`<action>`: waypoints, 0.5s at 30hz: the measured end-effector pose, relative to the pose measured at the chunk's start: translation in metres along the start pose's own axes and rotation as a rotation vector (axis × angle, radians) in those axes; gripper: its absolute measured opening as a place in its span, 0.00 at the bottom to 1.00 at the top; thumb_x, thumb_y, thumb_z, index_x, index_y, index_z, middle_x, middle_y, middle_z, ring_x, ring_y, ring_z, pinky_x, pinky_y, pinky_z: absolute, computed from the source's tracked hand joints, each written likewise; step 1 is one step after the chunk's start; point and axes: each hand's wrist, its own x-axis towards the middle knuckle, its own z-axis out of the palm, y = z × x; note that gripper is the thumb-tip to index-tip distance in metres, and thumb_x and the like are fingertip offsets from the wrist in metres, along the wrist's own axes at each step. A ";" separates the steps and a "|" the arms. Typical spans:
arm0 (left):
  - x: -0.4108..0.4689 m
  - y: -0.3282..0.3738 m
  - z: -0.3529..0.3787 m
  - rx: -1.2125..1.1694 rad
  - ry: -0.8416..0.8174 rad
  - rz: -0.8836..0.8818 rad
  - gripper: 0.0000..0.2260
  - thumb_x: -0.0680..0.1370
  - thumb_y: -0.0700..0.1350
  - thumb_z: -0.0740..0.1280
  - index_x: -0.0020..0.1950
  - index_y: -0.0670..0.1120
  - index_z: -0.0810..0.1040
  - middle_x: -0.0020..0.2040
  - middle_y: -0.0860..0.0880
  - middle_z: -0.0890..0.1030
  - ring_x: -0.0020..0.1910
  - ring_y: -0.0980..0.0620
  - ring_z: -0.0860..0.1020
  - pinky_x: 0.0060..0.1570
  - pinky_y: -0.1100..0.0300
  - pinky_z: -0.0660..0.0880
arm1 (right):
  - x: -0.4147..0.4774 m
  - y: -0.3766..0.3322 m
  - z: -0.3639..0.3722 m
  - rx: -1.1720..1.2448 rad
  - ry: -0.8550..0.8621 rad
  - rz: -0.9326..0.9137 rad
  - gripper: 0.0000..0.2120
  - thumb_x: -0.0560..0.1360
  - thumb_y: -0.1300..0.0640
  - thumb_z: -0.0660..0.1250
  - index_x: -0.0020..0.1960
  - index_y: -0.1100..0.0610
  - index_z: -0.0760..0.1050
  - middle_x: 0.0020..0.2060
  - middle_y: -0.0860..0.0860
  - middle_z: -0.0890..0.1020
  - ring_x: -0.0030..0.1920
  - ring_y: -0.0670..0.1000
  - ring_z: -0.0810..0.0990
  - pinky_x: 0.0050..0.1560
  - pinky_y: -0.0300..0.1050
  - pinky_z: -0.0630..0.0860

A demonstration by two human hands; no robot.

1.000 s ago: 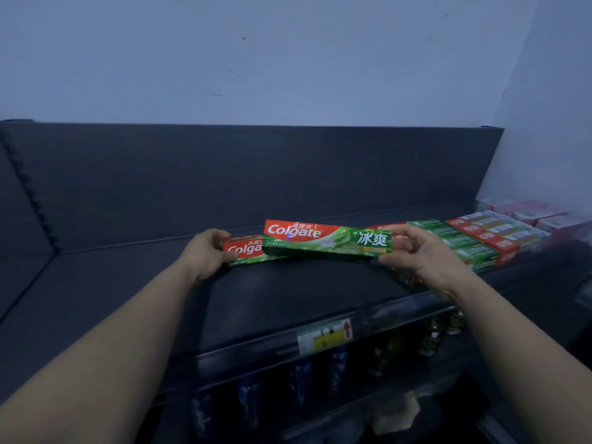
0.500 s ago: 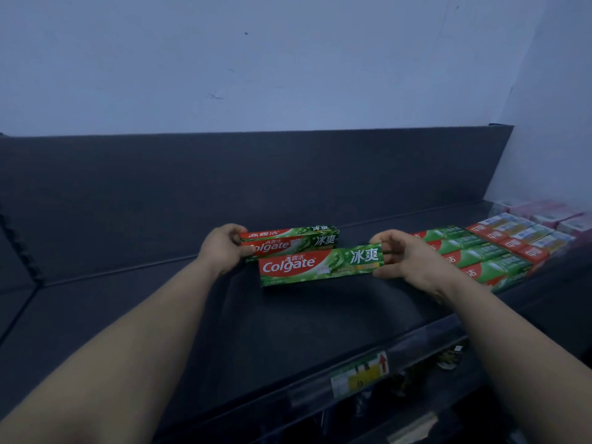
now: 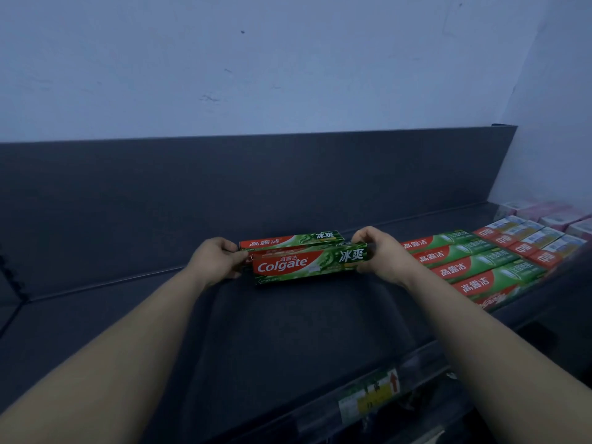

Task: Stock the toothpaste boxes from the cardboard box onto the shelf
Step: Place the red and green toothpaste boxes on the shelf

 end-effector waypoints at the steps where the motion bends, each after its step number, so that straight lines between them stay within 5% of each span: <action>1: 0.000 -0.002 -0.001 0.005 -0.007 0.003 0.08 0.77 0.40 0.68 0.52 0.36 0.74 0.45 0.41 0.80 0.41 0.49 0.79 0.38 0.58 0.81 | 0.002 0.001 0.002 0.005 0.021 0.003 0.20 0.66 0.74 0.71 0.45 0.51 0.71 0.43 0.50 0.80 0.42 0.49 0.79 0.44 0.47 0.79; 4: 0.001 -0.005 -0.002 -0.016 -0.020 0.001 0.07 0.79 0.41 0.65 0.52 0.37 0.76 0.44 0.41 0.80 0.41 0.49 0.78 0.45 0.54 0.79 | 0.012 0.003 0.005 0.033 0.071 0.027 0.20 0.68 0.76 0.69 0.45 0.52 0.70 0.41 0.48 0.76 0.43 0.48 0.77 0.42 0.41 0.77; 7: -0.001 -0.007 -0.004 -0.043 -0.030 -0.009 0.07 0.81 0.41 0.62 0.53 0.39 0.77 0.44 0.41 0.80 0.43 0.49 0.79 0.48 0.54 0.79 | 0.022 0.007 0.010 0.041 0.072 0.033 0.22 0.68 0.75 0.69 0.44 0.49 0.70 0.45 0.49 0.79 0.49 0.52 0.80 0.49 0.48 0.79; 15: -0.009 -0.005 0.003 -0.025 -0.009 -0.001 0.08 0.81 0.40 0.62 0.56 0.40 0.77 0.48 0.45 0.81 0.47 0.50 0.79 0.46 0.61 0.77 | 0.033 0.002 0.026 -0.028 0.099 0.008 0.19 0.71 0.71 0.68 0.47 0.49 0.70 0.51 0.48 0.80 0.56 0.49 0.78 0.58 0.47 0.76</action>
